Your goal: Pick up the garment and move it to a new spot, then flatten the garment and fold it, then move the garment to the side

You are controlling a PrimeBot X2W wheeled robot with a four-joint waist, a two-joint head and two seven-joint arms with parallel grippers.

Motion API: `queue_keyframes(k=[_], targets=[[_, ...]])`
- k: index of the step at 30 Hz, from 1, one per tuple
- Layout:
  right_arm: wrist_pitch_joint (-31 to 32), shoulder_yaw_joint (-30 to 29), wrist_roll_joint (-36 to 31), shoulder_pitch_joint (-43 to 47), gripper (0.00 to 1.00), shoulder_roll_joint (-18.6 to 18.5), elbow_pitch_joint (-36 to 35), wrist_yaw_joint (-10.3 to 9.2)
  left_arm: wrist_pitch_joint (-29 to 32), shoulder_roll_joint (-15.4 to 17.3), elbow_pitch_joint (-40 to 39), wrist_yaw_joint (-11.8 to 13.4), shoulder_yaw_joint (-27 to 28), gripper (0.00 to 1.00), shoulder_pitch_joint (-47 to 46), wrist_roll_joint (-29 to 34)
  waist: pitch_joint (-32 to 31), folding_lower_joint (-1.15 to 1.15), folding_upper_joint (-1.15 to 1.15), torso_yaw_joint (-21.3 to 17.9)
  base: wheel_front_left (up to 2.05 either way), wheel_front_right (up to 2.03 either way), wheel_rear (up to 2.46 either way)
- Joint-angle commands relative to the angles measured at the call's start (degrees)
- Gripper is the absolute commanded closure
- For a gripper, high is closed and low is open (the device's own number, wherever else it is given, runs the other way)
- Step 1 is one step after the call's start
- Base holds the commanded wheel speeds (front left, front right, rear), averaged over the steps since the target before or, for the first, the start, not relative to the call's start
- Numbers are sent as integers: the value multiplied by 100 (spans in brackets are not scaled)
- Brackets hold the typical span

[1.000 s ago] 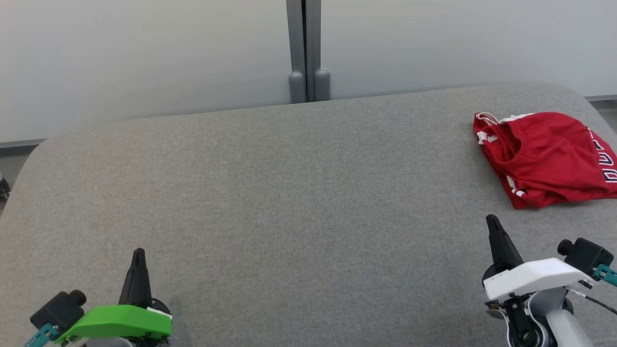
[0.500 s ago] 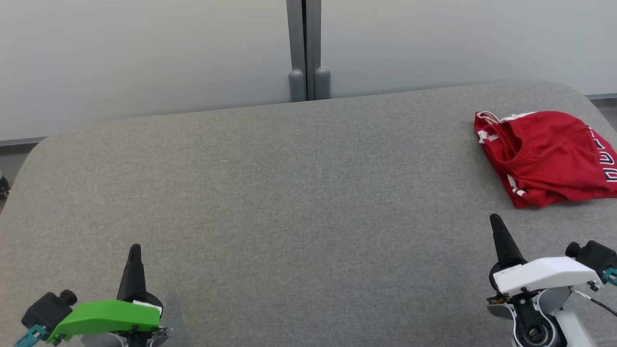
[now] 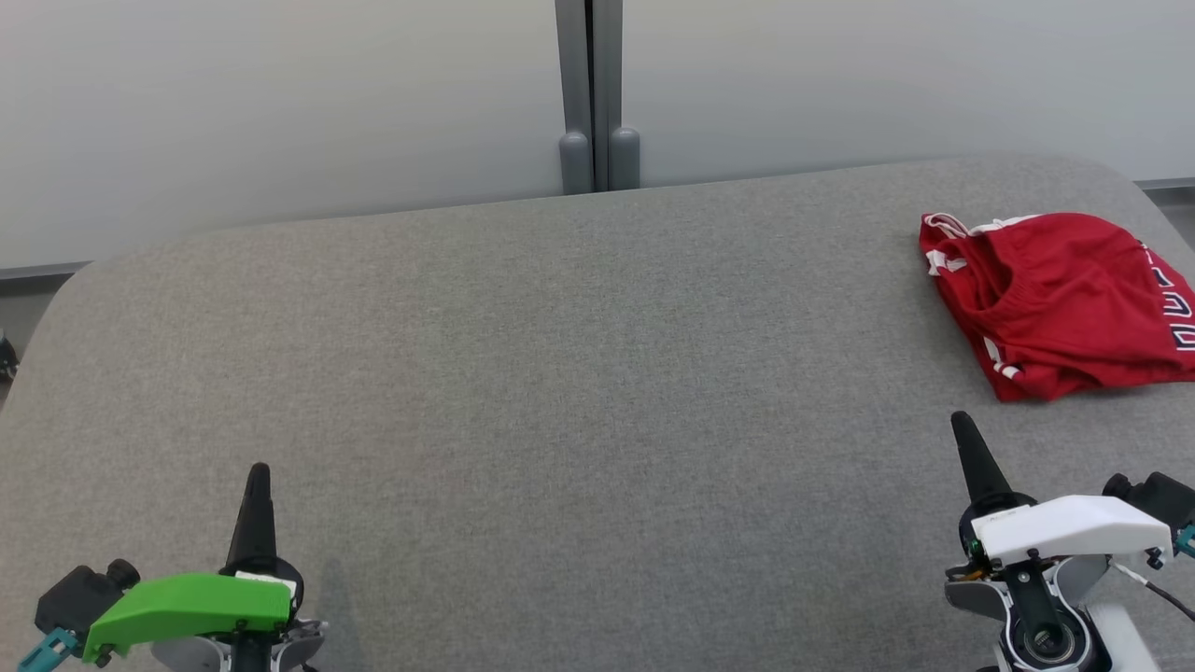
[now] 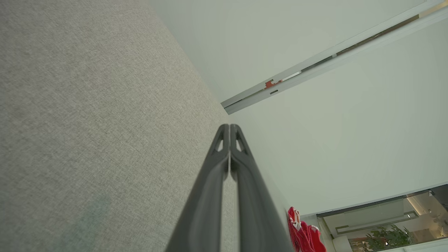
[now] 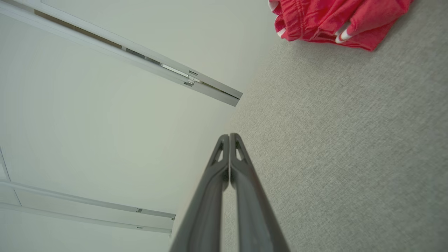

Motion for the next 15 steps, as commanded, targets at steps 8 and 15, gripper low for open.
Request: queue_keyframes(k=[8,15], targets=[[151,-116,500,-98,100,27,-112,0,153,23,-82,-13,72,100,-183,-546,16,0,0,2,0,0,0],[244,-181,824,-97,100,58,-134,0,249,23,-98,-14,99,100,-206,-891,30,0,0,3,0,0,0]])
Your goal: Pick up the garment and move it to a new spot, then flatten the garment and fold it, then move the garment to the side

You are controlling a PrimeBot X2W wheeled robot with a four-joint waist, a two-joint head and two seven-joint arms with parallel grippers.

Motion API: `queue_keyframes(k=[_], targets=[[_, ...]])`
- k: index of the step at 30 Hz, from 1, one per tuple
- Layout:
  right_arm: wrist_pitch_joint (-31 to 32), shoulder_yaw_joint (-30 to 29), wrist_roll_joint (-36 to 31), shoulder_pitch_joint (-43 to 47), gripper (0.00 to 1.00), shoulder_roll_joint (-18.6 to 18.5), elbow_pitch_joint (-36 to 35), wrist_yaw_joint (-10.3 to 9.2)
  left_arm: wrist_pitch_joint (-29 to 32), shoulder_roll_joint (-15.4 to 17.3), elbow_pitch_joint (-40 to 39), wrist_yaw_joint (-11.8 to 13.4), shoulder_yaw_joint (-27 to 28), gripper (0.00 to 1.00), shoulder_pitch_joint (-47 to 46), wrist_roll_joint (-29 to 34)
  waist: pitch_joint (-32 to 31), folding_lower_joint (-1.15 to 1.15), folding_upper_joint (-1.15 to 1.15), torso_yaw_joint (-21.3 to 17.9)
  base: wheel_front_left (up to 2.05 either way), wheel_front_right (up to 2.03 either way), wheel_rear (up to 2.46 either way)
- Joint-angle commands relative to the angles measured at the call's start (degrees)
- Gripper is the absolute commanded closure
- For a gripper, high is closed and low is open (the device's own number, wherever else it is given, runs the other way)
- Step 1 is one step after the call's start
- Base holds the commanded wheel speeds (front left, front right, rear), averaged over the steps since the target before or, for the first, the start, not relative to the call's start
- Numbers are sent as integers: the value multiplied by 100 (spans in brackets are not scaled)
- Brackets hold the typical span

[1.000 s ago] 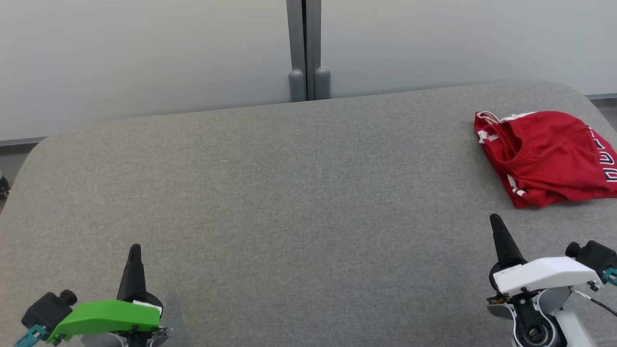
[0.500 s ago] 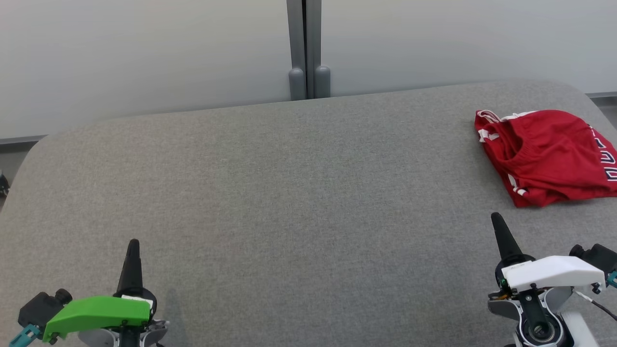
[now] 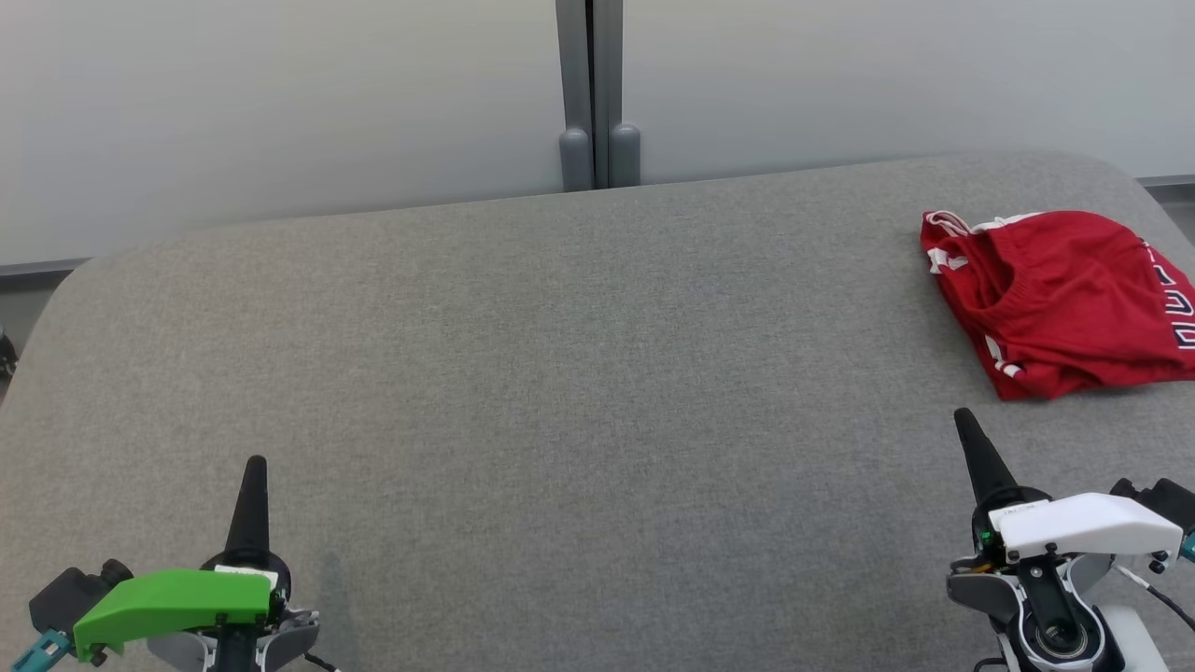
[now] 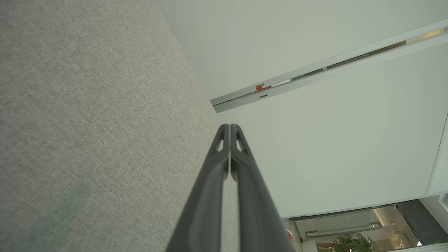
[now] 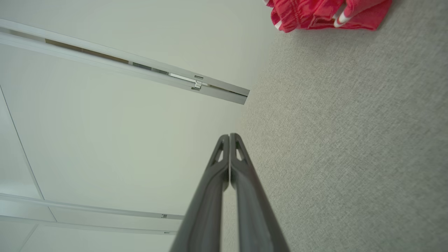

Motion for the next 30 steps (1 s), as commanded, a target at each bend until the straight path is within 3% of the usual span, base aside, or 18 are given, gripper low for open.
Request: queue_keyframes(k=[1,30], targets=[[33,-41,135,-90,100,-2,-72,3,35,24,-49,-13,24,100,-157,-150,3,0,0,0,0,0,0],[377,-268,1293,-72,100,108,-151,3,381,21,-112,-18,133,100,-215,-1387,58,0,0,6,0,0,0]])
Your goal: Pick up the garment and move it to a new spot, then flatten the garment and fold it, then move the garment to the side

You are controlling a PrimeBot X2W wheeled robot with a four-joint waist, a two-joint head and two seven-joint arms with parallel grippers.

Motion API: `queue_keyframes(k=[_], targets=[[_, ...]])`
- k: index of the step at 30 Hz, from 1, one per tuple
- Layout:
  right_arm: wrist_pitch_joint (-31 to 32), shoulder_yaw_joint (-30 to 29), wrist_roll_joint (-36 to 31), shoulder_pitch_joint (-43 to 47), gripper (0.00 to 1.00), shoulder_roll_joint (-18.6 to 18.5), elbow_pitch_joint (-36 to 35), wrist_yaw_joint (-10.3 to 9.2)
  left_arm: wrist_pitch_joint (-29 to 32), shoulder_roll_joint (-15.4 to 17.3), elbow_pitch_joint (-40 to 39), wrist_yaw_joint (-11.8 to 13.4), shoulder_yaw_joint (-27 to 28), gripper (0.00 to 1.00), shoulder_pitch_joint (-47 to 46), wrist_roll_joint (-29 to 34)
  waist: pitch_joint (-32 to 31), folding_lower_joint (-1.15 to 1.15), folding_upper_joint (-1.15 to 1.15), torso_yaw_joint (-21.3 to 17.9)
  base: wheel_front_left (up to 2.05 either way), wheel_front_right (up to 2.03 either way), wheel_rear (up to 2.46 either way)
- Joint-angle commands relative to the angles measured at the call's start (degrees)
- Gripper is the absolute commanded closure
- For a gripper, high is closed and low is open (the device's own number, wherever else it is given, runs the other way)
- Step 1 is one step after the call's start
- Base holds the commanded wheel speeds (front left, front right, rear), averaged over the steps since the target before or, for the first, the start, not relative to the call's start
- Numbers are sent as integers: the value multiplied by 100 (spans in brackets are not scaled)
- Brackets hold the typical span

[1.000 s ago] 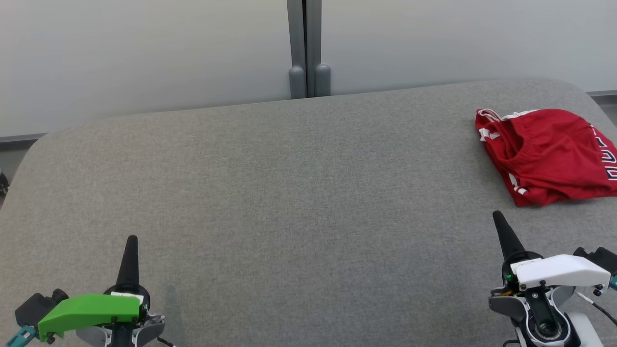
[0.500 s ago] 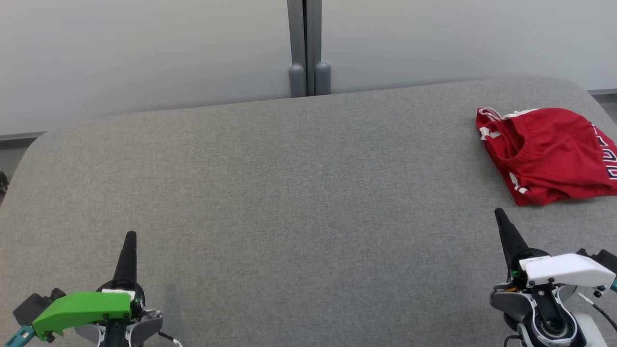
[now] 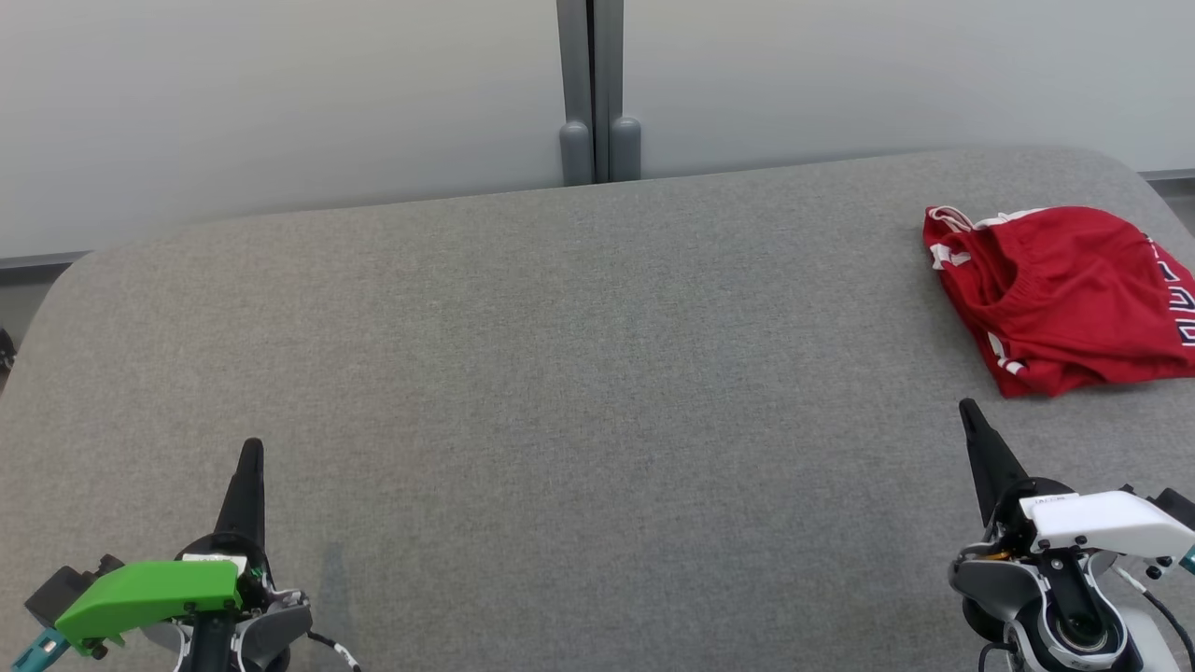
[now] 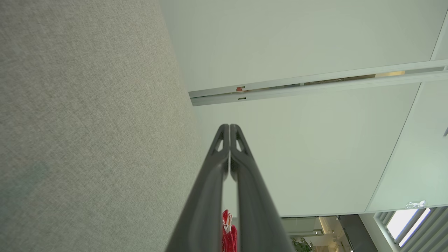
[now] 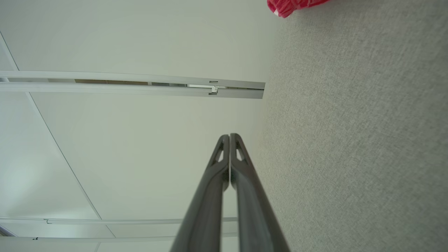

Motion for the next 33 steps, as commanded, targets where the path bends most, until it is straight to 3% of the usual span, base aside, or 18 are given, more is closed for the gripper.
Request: queue_keyframes(k=[1,16,33], targets=[[34,-36,107,-46,100,0,-47,3,32,20,-43,-18,37,100,-102,-121,3,0,0,0,0,0,0],[182,-131,618,-37,100,51,-82,2,185,19,-62,-20,77,100,-136,-657,32,0,0,4,0,0,0],[178,-125,600,-36,100,47,-80,2,180,19,-58,-20,73,100,-121,-638,32,0,0,4,0,0,0]])
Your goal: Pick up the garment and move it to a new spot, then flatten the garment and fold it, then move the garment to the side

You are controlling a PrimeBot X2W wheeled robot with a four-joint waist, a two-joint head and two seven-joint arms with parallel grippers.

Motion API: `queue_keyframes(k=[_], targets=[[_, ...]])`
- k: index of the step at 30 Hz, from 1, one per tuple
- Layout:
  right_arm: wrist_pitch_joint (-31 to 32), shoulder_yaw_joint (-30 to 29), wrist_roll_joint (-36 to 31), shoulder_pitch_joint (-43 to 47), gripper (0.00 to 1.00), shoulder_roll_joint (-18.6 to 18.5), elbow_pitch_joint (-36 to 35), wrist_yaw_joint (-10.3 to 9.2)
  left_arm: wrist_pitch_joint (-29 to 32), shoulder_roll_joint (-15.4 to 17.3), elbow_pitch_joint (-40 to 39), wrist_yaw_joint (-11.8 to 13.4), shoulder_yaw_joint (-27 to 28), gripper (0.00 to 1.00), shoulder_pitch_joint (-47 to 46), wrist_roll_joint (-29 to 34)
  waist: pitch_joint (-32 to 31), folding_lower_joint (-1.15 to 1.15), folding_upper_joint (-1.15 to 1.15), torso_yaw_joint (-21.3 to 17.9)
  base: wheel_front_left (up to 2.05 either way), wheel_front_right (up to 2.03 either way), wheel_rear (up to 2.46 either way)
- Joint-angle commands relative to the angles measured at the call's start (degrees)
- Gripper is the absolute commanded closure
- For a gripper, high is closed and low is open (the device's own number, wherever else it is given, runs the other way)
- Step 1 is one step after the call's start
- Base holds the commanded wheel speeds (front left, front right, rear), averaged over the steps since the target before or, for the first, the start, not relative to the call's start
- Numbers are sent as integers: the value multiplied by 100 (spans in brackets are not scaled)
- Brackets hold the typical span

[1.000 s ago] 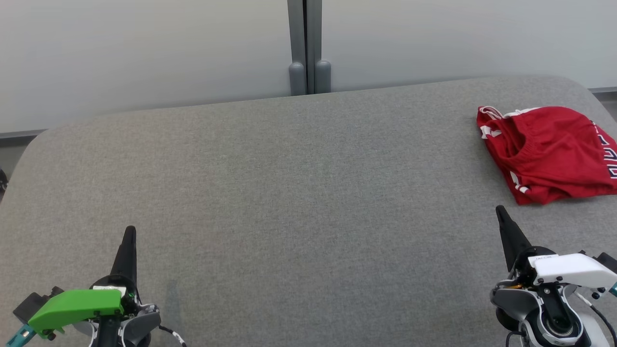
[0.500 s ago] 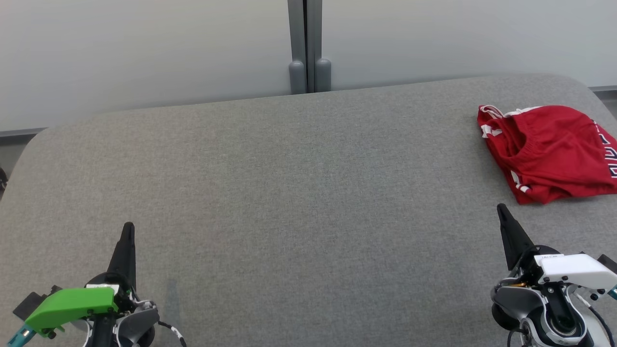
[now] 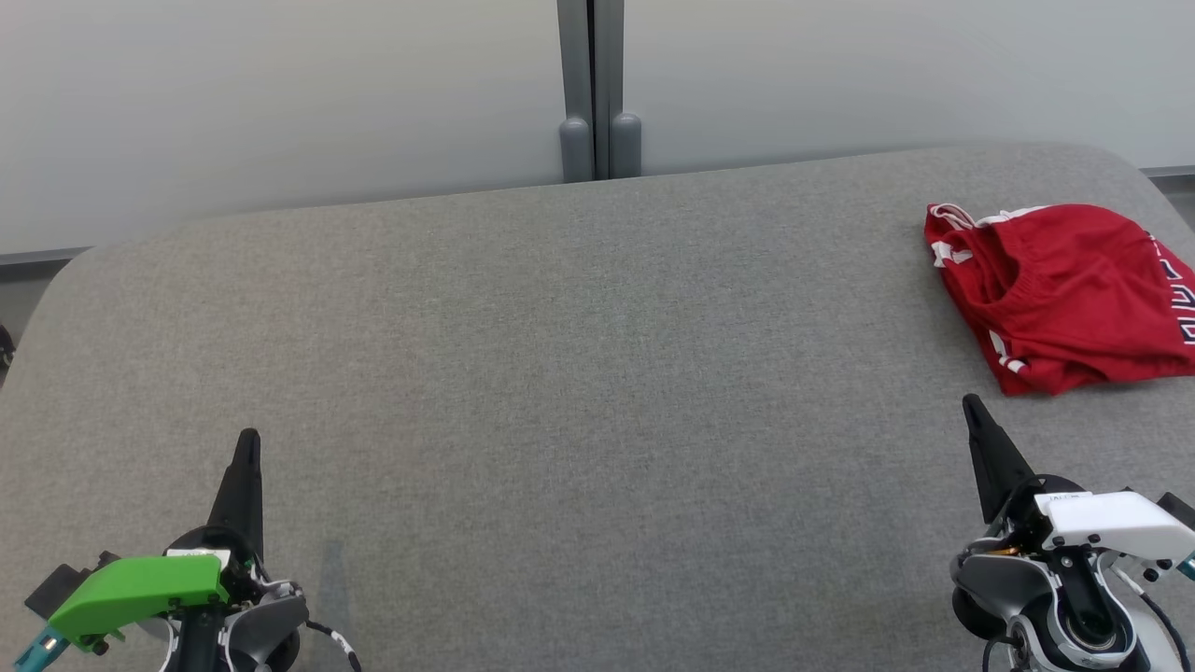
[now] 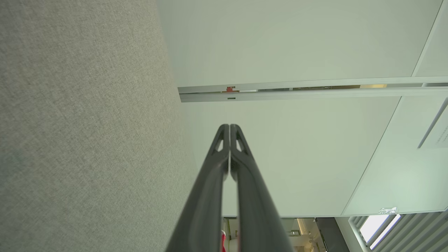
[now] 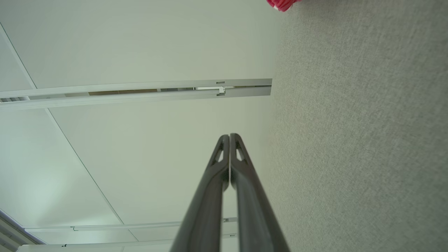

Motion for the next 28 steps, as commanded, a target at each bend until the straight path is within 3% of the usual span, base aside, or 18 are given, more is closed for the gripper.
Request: queue_keyframes(k=[1,28], targets=[[19,-9,37,-26,100,-6,-32,2,22,19,-9,-20,15,100,-67,-25,0,0,0,0,0,0,0],[18,-8,38,-26,100,-6,-32,2,20,19,-10,-20,14,100,-67,-26,0,0,0,0,0,0,0]])
